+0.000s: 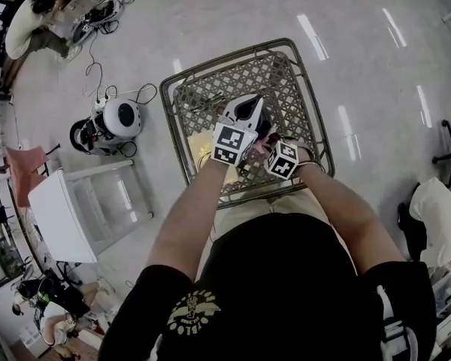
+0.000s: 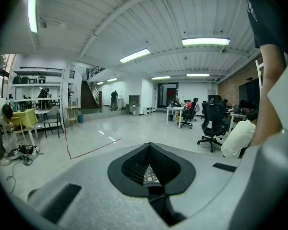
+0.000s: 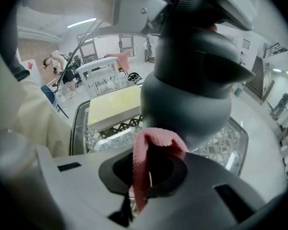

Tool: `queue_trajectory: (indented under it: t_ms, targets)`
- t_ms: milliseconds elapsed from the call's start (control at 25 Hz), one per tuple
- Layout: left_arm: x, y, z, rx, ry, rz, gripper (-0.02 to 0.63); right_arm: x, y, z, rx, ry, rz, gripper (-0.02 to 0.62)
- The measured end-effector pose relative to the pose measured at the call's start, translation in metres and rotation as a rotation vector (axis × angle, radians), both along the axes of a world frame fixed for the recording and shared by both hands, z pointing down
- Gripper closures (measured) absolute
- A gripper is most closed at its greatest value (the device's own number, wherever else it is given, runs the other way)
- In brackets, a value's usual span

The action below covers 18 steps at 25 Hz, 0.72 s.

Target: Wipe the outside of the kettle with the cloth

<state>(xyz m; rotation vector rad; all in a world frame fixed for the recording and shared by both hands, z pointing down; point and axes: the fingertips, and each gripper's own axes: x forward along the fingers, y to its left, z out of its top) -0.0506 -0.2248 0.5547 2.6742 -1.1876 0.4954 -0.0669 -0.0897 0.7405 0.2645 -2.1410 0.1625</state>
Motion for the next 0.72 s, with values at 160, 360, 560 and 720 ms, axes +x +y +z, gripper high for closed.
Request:
queue_trajectory:
  t_ms: [160,360,560,720]
  targets:
    - [0.000,0.001,0.000,-0.005,0.016,0.002,0.601,0.009,-0.006,0.009,0.037,0.049,-0.056,0.577]
    - [-0.001,-0.002,-0.003,-0.020,0.039,-0.009,0.601,0.018,-0.012,0.014,0.081,0.126,-0.175,0.577]
    - [-0.001,0.000,-0.002,-0.002,0.012,-0.006,0.601,0.027,-0.024,0.019,0.121,0.177,-0.244,0.577]
    - [-0.001,-0.001,-0.002,-0.010,0.032,0.002,0.601,0.035,-0.047,0.024,0.203,0.241,-0.315,0.577]
